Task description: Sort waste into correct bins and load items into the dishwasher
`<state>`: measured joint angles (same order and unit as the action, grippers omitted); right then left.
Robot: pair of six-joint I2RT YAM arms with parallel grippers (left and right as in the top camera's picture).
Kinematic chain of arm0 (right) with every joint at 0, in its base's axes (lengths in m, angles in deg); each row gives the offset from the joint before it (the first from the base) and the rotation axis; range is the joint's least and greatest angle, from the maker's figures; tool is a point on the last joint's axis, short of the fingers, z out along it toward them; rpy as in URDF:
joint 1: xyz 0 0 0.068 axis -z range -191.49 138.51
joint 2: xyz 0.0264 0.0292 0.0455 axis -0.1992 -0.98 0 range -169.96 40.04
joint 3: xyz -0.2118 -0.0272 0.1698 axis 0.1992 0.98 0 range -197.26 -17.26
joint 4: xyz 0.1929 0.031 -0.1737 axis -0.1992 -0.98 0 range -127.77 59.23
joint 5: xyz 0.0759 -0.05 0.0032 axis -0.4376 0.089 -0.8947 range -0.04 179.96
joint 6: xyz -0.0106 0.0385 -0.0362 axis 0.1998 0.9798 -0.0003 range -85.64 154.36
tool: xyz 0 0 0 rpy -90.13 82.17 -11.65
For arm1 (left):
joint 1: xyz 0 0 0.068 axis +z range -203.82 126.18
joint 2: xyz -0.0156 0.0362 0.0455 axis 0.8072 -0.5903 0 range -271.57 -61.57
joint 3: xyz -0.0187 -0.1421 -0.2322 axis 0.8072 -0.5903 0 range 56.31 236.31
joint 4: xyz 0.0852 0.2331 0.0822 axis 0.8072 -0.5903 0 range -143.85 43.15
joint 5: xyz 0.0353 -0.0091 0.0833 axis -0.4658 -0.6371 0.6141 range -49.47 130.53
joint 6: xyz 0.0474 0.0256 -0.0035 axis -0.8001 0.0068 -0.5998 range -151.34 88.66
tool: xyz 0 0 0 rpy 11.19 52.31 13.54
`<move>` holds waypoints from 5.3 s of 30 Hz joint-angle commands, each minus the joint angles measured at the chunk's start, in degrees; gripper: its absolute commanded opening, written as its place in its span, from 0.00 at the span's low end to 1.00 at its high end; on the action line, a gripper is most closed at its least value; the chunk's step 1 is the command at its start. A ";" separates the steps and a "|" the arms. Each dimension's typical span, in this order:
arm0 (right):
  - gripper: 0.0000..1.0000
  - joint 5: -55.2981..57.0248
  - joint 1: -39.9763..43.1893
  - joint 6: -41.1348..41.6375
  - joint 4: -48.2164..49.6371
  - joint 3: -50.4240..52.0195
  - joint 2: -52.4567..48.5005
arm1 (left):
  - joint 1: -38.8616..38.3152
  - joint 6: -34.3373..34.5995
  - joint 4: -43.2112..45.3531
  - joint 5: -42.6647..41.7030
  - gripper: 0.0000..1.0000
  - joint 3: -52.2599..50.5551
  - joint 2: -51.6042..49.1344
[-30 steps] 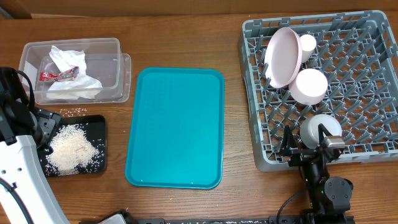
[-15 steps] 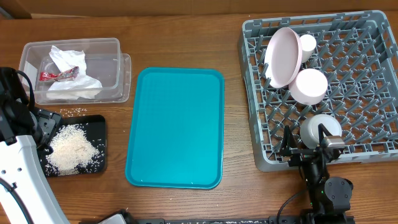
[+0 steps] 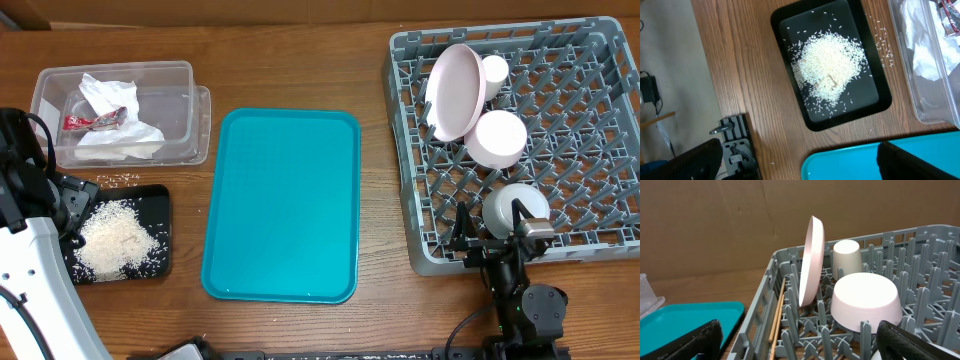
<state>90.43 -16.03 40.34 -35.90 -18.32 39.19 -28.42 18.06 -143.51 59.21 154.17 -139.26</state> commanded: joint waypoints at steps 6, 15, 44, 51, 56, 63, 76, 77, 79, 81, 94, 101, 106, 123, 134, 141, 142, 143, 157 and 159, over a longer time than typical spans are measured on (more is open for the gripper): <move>1.00 0.76 0.22 -0.24 0.35 0.59 0.68 | 0.28 -2.29 -0.13 0.79 1.00 0.55 0.20; 1.00 0.76 0.22 -0.24 0.35 0.59 0.68 | -5.68 -2.97 5.22 0.46 1.00 -6.93 7.17; 1.00 0.76 0.22 -0.24 0.35 0.59 0.68 | -20.94 -30.51 64.19 -22.27 1.00 -73.72 44.94; 1.00 0.76 0.22 -0.24 0.35 0.59 0.68 | -21.09 -31.04 76.11 -27.32 1.00 -82.44 51.28; 1.00 0.76 0.22 -0.24 0.35 0.59 0.68 | -22.43 -33.11 80.21 -27.30 1.00 -87.08 56.65; 1.00 0.76 0.22 -0.24 0.35 0.59 0.68 | -25.33 -34.97 90.97 -27.10 1.00 -96.63 66.79; 1.00 0.76 0.22 -0.24 0.35 0.59 0.68 | -26.18 -35.69 94.55 -18.78 1.00 -97.61 77.37; 1.00 0.76 0.22 -0.24 0.35 0.59 0.68 | -26.21 -35.71 94.92 -18.25 1.00 -97.61 77.53; 1.00 0.76 0.22 -0.24 0.35 0.59 0.68 | -26.18 -35.74 96.15 -17.94 1.00 -97.61 77.50; 1.00 0.76 0.22 -0.24 0.35 0.59 0.68 | -26.18 -35.74 99.10 -17.86 1.00 -97.61 77.50; 1.00 0.76 0.22 -0.24 0.35 0.59 0.68 | -26.18 -37.40 94.36 -18.29 1.00 -97.61 77.50; 1.00 0.76 0.22 -0.24 0.35 0.59 0.68 | -26.18 -37.44 92.24 -18.69 1.00 -97.59 77.48; 1.00 0.76 0.22 -0.24 0.35 0.59 0.68 | -26.18 -37.42 92.24 -18.69 1.00 -97.59 77.46; 1.00 0.76 0.22 -0.24 0.35 0.59 0.68 | -26.18 -37.44 92.24 -18.67 1.00 -97.59 77.44; 1.00 0.76 0.22 -0.22 0.35 0.59 0.68 | -26.18 -37.44 92.21 -18.67 1.00 -97.59 77.44; 1.00 0.76 0.22 -0.24 0.35 0.59 0.68 | -26.18 -37.44 92.24 -18.67 1.00 -97.59 77.44; 1.00 0.76 0.22 -0.22 0.35 0.59 0.68 | -26.18 -37.42 92.24 -18.69 1.00 -97.59 77.44; 1.00 0.76 0.22 -0.22 0.35 0.59 0.68 | -26.18 -37.42 92.24 -18.67 1.00 -97.59 77.44; 1.00 0.76 0.22 -0.24 0.35 0.59 0.68 | -26.18 -37.42 92.24 -18.67 1.00 -97.59 77.44; 1.00 0.76 0.22 -0.24 0.35 0.59 0.68 | -26.18 -37.44 92.24 -18.69 1.00 -97.59 77.44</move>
<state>90.45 -16.03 40.34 -35.92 -18.32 39.30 -54.23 -18.13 -51.23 40.37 56.78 -62.32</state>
